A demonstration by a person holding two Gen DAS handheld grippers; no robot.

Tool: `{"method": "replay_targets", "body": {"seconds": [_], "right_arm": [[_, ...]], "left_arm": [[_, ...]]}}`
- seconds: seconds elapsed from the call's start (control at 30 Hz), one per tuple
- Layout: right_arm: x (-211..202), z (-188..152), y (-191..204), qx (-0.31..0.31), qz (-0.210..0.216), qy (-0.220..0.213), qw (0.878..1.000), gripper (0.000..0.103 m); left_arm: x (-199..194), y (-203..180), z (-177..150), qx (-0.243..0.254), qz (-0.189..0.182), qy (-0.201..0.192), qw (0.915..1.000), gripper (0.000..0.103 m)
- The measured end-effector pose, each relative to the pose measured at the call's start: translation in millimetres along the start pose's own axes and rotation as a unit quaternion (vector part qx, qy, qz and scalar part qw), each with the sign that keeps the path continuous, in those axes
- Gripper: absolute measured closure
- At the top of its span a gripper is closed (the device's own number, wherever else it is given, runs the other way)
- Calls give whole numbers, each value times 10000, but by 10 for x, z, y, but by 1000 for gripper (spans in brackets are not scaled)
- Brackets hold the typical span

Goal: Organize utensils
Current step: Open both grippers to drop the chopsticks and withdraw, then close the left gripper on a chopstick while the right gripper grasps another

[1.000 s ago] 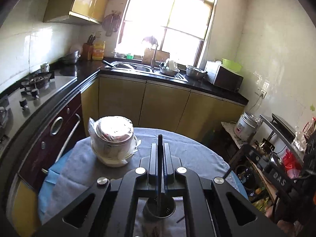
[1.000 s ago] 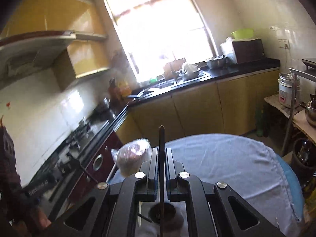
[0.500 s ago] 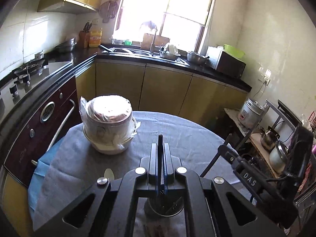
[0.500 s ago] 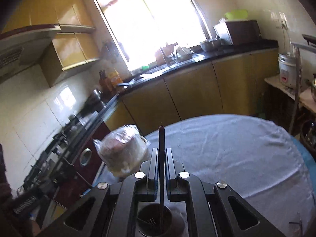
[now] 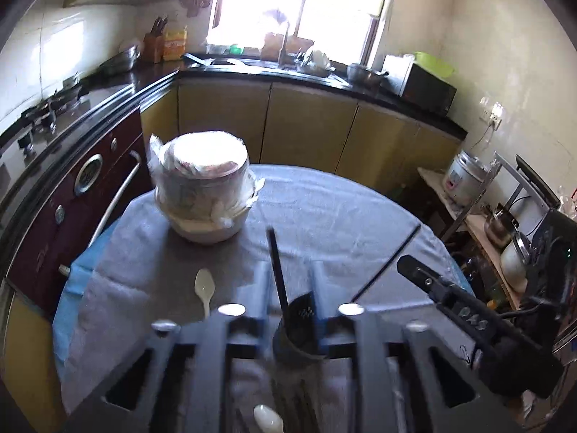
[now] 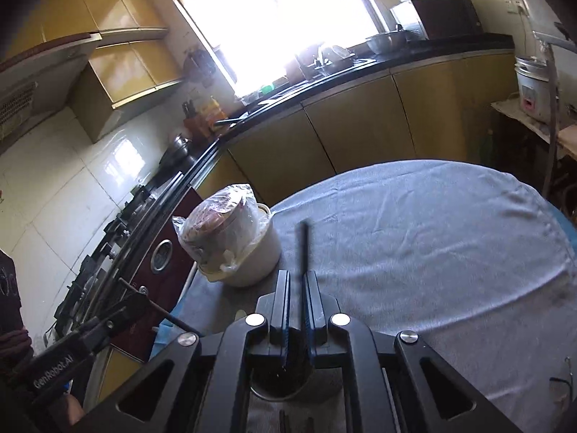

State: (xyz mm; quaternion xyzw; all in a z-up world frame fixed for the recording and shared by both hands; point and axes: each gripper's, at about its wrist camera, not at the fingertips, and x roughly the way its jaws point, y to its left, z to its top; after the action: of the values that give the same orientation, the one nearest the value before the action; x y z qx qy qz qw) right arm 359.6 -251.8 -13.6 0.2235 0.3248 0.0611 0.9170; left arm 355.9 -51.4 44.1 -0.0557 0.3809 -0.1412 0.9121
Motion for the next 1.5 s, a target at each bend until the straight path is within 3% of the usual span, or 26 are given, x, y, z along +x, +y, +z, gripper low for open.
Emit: {"method": "replay_targets", "body": {"seconds": [0.03, 0.13, 0.17, 0.2, 0.4, 0.6, 0.67, 0.8, 0.97, 1.17, 1.3, 1.43, 1.5], "right_arm": [[-38, -15, -4, 46, 55, 78, 9999, 84], [-299, -96, 21, -23, 1, 61, 10000, 56], [-386, -122, 34, -49, -14, 46, 10000, 40], [-540, -190, 50, -103, 17, 12, 9999, 37], [-1128, -724, 103, -318, 110, 305, 9990, 37], [-1241, -1394, 24, -211, 67, 905, 9956, 37], [-1228, -1608, -20, -165, -1, 1091, 9939, 37], [-1257, -1884, -97, -212, -103, 1256, 9918, 37], [-1259, -1987, -129, -370, -56, 1388, 9896, 37], [-1024, -1895, -189, -244, 154, 1626, 9863, 59], [-790, -1801, -213, -178, 263, 1762, 9838, 60], [-460, -1686, -209, -120, 374, 1977, 9795, 64], [-248, -1628, -209, -161, 288, 2035, 9785, 64]], "left_arm": [[-37, 21, -27, -47, 4, -11, 10000, 58], [-280, 111, -146, -184, -153, -101, 9997, 56], [-393, 154, -218, -257, -139, -139, 9995, 55], [-465, 181, -270, -299, -90, -135, 9994, 54], [-880, 450, -895, -644, 50, 64, 9979, 44], [-713, 619, -1740, -917, 244, 1023, 9902, 44], [-668, 602, -2017, -847, 376, 1178, 9887, 44], [-644, 610, -2272, -855, 469, 1337, 9862, 44], [-568, 572, -2285, -801, 426, 1456, 9852, 44], [-280, 528, -2081, -813, 285, 1636, 9828, 44], [37, 553, -1985, -912, 223, 1825, 9787, 44], [354, 598, -1932, -1103, 311, 2070, 9716, 57], [480, 590, -1904, -1068, 411, 2086, 9713, 57]]}}
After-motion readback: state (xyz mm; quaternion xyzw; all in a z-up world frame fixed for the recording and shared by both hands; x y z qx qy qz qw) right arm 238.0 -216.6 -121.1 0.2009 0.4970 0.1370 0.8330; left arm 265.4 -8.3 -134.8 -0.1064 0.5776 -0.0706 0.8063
